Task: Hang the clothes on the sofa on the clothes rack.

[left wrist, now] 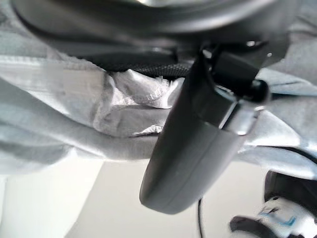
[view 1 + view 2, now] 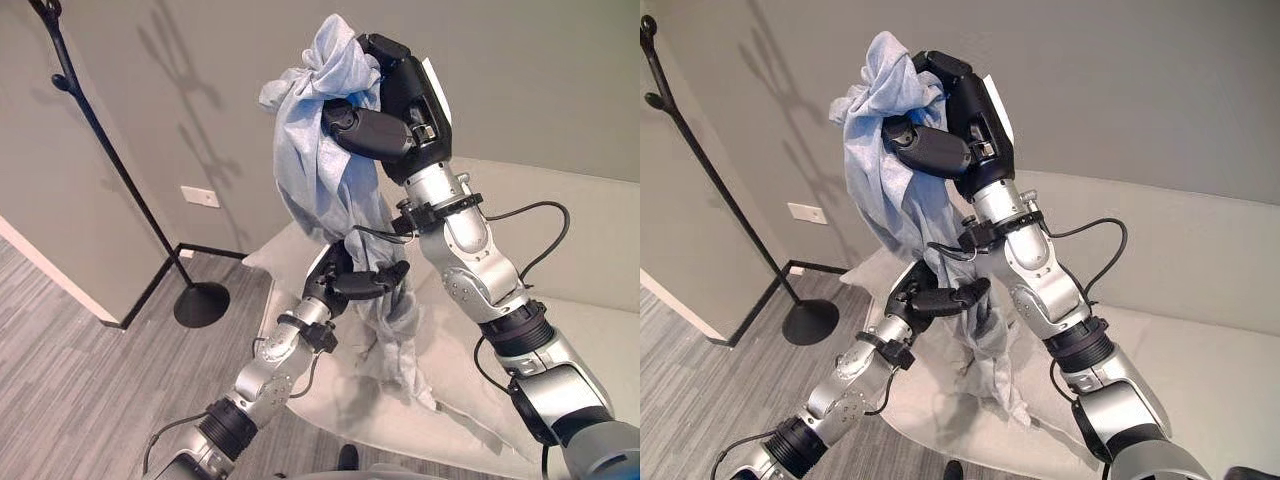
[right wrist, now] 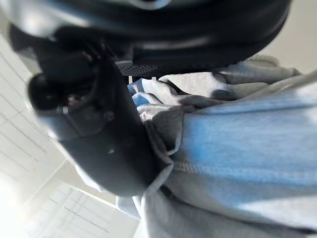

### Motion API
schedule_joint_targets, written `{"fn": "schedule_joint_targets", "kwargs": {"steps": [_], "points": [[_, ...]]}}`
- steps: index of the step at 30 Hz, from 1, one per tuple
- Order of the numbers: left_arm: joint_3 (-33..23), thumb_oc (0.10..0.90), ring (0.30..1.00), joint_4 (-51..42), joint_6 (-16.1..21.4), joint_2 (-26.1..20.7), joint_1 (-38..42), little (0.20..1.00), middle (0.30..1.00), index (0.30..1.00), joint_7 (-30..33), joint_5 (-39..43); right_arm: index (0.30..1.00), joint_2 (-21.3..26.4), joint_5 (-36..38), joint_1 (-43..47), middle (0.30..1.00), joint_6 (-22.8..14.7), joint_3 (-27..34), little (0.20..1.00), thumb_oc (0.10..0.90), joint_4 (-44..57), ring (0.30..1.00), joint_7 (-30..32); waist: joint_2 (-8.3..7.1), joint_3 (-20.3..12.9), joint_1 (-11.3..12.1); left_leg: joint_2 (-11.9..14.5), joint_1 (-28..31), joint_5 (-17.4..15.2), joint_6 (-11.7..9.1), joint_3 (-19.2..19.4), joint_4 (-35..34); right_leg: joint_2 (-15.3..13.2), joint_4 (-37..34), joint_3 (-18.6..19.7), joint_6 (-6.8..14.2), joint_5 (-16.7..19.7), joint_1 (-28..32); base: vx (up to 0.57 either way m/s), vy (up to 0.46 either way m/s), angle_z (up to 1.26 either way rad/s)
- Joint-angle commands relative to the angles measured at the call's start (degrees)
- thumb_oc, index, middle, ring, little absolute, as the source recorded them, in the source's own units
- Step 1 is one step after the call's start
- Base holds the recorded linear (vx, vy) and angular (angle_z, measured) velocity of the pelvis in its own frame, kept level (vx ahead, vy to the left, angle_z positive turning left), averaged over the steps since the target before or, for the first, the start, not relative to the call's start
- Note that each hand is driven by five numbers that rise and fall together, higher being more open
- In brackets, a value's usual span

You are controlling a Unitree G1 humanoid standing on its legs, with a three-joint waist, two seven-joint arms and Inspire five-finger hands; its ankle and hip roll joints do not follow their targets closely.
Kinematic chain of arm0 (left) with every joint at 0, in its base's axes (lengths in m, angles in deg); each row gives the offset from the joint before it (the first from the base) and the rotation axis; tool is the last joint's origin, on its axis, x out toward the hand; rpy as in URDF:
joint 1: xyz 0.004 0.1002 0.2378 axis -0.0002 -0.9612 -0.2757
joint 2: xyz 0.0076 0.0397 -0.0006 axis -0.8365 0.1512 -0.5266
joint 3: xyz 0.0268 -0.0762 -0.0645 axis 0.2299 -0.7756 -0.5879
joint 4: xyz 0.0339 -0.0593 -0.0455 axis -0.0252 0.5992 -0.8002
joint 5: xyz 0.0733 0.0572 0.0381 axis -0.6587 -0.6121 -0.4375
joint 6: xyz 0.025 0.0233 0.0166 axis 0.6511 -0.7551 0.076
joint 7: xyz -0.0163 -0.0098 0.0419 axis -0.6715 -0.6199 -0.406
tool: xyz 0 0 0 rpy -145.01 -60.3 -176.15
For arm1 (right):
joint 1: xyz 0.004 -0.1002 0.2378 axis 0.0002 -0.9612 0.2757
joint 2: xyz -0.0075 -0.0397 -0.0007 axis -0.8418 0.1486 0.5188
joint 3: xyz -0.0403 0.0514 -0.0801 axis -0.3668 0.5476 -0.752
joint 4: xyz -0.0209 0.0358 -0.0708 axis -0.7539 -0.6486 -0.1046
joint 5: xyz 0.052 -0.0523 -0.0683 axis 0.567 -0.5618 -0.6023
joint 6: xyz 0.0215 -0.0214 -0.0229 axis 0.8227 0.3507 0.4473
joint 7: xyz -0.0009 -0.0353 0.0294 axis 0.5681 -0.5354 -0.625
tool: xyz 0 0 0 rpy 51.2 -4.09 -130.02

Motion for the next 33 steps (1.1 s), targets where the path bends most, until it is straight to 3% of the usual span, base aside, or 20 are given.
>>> {"fn": "schedule_joint_targets", "kwargs": {"steps": [1,11,17,18,20,24,26,27,29,33], "points": [[-0.7,0.400,0.300,-4.5,5.5,2.4,2.6,0.300,0.300,0.300,-0.9,3.7,0.300,-1.7,2.7,3.7,0.300,-8.5,5.9,0.300,0.400,6.1,0.300,-1.7,-3.64,-7.0,1.3,0.9,0.0,-3.8,-0.5,-1.9,0.2,-7.1,0.5,-0.7,7.8,-4.0,4.3,0.00,0.000,0.00],[-15.5,0.400,0.300,-14.7,8.0,-2.0,-7.2,0.300,0.300,0.300,1.8,1.5,0.300,1.4,2.5,-7.8,0.300,-8.2,12.3,0.300,0.400,10.0,0.300,-4.0,-3.07,-6.5,2.7,0.8,-0.6,-3.5,-0.8,-3.1,0.2,-7.1,0.3,-1.9,7.9,-4.4,4.3,0.00,-0.007,0.01],[-31.1,0.400,0.300,-19.7,9.9,-5.3,-14.6,0.300,0.300,0.300,5.0,-5.1,0.300,3.4,2.1,-15.5,0.300,-8.3,19.9,0.300,0.400,13.2,0.300,-5.8,-2.37,-6.1,4.4,0.6,-1.6,-3.1,-1.1,-4.3,0.2,-7.3,0.3,-3.2,8.0,-4.9,4.3,0.02,-0.030,0.15],[-36.8,0.400,0.300,-20.5,10.7,-5.6,-17.3,0.300,0.300,0.300,6.1,-6.5,0.300,3.9,1.1,-18.9,0.300,-7.9,23.2,0.300,0.400,14.0,0.300,-6.3,-1.98,-5.6,4.9,0.4,-2.4,-2.8,-1.3,-5.0,0.2,-7.5,0.3,-3.7,8.1,-5.0,3.9,0.00,-0.029,0.16],[-39.0,0.400,0.300,-20.8,10.6,-5.7,-18.6,0.300,0.300,0.300,6.4,-7.1,0.300,3.5,0.5,-20.9,0.300,-7.6,24.7,0.300,0.400,14.7,0.300,-6.5,-1.87,-5.5,5.1,0.3,-3.0,-2.6,-1.3,-5.4,0.2,-7.6,0.3,-4.0,8.1,-5.0,3.7,-0.01,-0.030,0.22],[-45.3,0.400,0.300,-20.7,10.6,-4.9,-22.7,0.300,0.300,0.300,5.4,-7.5,0.300,1.5,-3.1,-27.7,0.300,-6.7,28.7,0.300,0.400,16.4,0.300,-7.1,-0.76,-3.5,6.1,0.0,-5.1,-2.2,-1.3,-6.4,0.2,-8.1,0.3,-4.9,8.2,-4.8,2.1,-0.05,-0.039,0.20],[-45.3,0.400,0.300,-19.9,10.9,-5.0,-22.2,0.300,0.300,0.300,5.2,-6.6,0.300,0.1,-4.4,-30.6,0.300,-7.0,30.2,0.300,0.400,16.9,0.300,-7.1,-0.56,0.0,6.4,-0.1,-9.9,-2.7,-1.9,-6.5,6.0,-9.3,0.3,-5.8,7.8,-4.6,1.2,-0.25,-0.038,0.31],[-44.7,0.400,0.300,-19.5,11.0,-4.9,-21.4,0.300,0.300,0.300,5.2,-6.3,0.300,-0.2,-4.6,-31.9,0.300,-7.3,30.8,0.300,0.400,16.7,0.300,-6.9,-0.80,1.9,6.1,0.4,-13.2,-2.7,-3.0,-5.1,9.7,-10.5,0.3,-7.0,7.6,-4.5,0.7,-0.31,0.016,0.36],[-43.3,0.400,0.300,-18.8,10.8,-3.8,-21.0,0.300,0.300,0.300,4.9,-4.9,0.300,-1.3,-5.6,-34.9,0.300,-7.0,30.3,0.300,0.400,15.9,0.300,-5.9,-0.33,3.1,4.4,4.2,-17.2,-2.9,-4.3,-1.1,14.7,-11.7,0.3,-9.4,7.4,-4.9,0.5,-0.15,0.115,0.92],[-41.7,0.400,0.300,-19.1,10.1,-3.0,-21.9,0.300,0.300,0.300,4.6,-3.3,0.300,-3.4,-7.9,-39.6,0.300,-4.5,27.5,0.300,0.400,14.5,0.300,-6.9,0.13,2.1,3.0,9.9,-14.7,1.7,-5.4,0.0,8.5,-12.4,0.5,-9.8,8.8,-4.4,0.3,0.05,0.184,0.35]]}}
